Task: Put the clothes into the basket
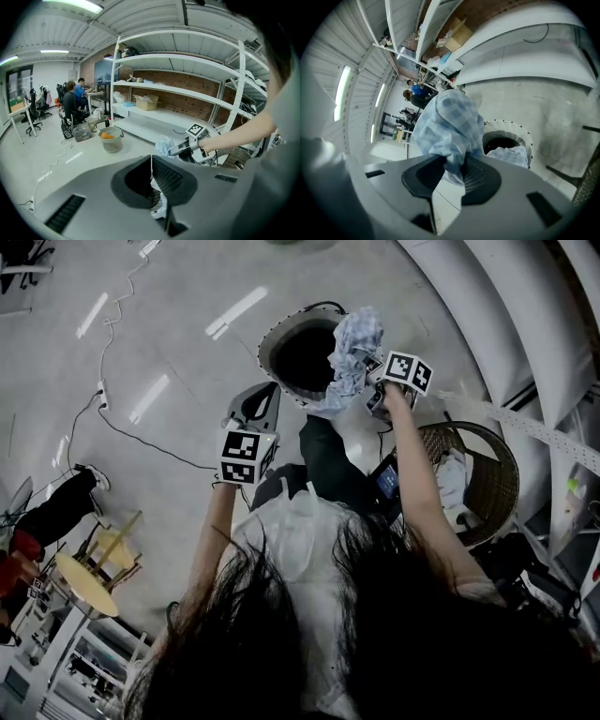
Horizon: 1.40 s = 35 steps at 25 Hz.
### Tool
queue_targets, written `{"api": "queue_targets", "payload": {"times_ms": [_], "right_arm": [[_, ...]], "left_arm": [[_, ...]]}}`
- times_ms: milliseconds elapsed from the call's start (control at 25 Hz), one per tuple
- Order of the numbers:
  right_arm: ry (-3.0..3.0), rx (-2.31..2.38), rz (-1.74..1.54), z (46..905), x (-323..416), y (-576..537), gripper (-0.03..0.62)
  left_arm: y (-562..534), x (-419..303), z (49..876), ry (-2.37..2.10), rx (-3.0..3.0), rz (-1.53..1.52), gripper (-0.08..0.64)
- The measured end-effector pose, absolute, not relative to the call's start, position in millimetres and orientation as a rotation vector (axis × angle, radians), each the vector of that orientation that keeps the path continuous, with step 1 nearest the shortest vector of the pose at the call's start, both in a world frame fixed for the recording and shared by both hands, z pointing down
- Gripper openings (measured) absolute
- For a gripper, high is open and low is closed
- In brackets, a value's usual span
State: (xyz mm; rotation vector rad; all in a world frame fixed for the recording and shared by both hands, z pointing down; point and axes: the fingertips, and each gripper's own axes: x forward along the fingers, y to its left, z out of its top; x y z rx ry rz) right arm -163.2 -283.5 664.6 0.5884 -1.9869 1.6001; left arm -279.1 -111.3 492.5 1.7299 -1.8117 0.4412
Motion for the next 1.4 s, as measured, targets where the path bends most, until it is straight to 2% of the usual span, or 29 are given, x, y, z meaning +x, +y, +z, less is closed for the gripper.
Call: {"api": "queue_targets", "payload": {"times_ms": [320, 400, 480, 640, 1040, 1400], "right_arm": [[-1.827, 0.627, 1.296, 755.1, -139.4, -268.7, 0.102], [-1.770, 0.618, 1.197, 770.2, -129.6, -260.7, 0.143], [-1.724, 0.588, 1.126, 779.9, -121.6, -250.9, 0.232], [-1.694, 0.555, 1.096, 787.4, -115.0, -237.6, 0.233], [-1.836, 0.581, 1.242, 753.5, -130.5, -228.7, 0.233], [-2.087, 0.606, 1.309, 670.9, -142.3, -226.6, 0.232]], "left_arm": [[-128.2, -283.9, 522.2, -1.777, 1.693, 0.497, 0.020], [-130.4, -287.0, 523.7, -1.780, 1.687, 0.501, 0.020], [-125.7, -289.2, 527.9, -1.783, 1.656, 0.502, 0.020], [-117.1, -288.3, 530.6, -1.782, 1.632, 0.499, 0.020], [-100.9, -283.9, 525.3, -1.792, 1.630, 0.487, 0.020], [-80.6, -275.6, 502.9, -1.823, 1.693, 0.460, 0.020]]}}
